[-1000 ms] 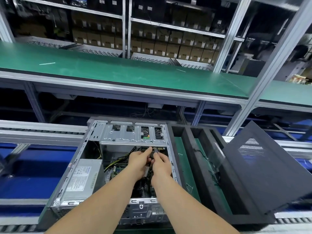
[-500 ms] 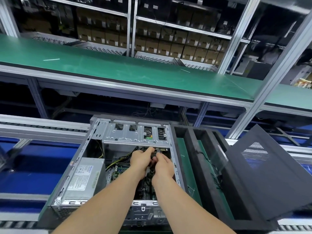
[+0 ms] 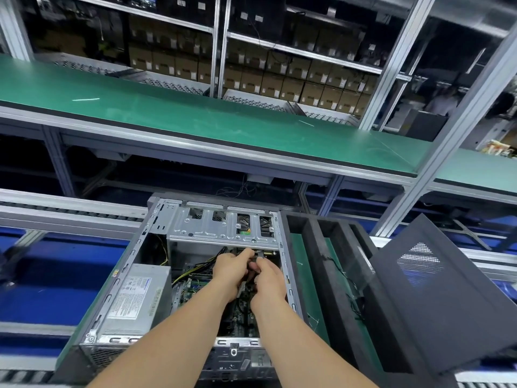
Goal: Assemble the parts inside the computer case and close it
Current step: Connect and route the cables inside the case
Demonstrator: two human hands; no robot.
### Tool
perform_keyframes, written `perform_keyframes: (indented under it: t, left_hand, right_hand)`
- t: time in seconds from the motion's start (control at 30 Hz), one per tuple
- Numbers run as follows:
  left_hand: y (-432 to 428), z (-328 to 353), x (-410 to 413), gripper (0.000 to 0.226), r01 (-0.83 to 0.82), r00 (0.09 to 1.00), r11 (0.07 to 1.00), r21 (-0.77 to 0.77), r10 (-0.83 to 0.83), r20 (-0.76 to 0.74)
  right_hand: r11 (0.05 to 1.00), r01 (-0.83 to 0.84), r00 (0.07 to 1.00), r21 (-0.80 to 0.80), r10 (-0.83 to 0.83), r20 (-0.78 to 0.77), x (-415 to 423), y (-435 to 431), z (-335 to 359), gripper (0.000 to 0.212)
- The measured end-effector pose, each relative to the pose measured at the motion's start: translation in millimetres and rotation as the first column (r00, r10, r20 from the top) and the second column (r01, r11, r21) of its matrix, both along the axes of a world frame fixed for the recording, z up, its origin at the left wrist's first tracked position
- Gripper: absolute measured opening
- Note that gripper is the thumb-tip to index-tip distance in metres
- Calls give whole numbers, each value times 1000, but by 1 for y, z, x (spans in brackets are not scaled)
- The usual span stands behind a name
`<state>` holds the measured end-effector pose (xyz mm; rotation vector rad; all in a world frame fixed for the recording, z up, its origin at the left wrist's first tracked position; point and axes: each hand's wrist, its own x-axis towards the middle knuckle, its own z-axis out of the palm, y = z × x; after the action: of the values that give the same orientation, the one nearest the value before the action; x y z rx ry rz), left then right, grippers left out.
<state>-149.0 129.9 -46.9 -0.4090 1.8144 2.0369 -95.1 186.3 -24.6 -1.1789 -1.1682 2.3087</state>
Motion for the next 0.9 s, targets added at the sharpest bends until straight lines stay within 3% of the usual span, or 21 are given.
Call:
perform_keyframes:
  t: [0.33,0.47,0.6,0.7,0.8,0.9]
  left_hand:
    - [-1,1,2,29,20,1000,996,85,-19,-17]
    - [-7,9,5,13,51,998,985,167,-58,35]
    - [-15,14,8,17,-5,999,998,69,2,49]
    - [-22,8,8,18,-51,999,999,-13,51,-8]
    - [-29,4,6,23,-107,994,994,15,107,-13]
    - [-35,7,6,25,-117,993,993,28,117,-21]
  right_hand:
    - [999,-41,998,22,40,53,1,6,0,21]
    - [996,-68,996,63,65,62,1,6,1,19]
    - [993,-114,988,33,110,110,7,7,5,14]
    - [994,-112,976,-7,111,189,12,9,8,21]
    - [993,-118,944,-16,117,308,17,9,8,35]
    - [965,-244,908,-97,263,327,25,6,7,38]
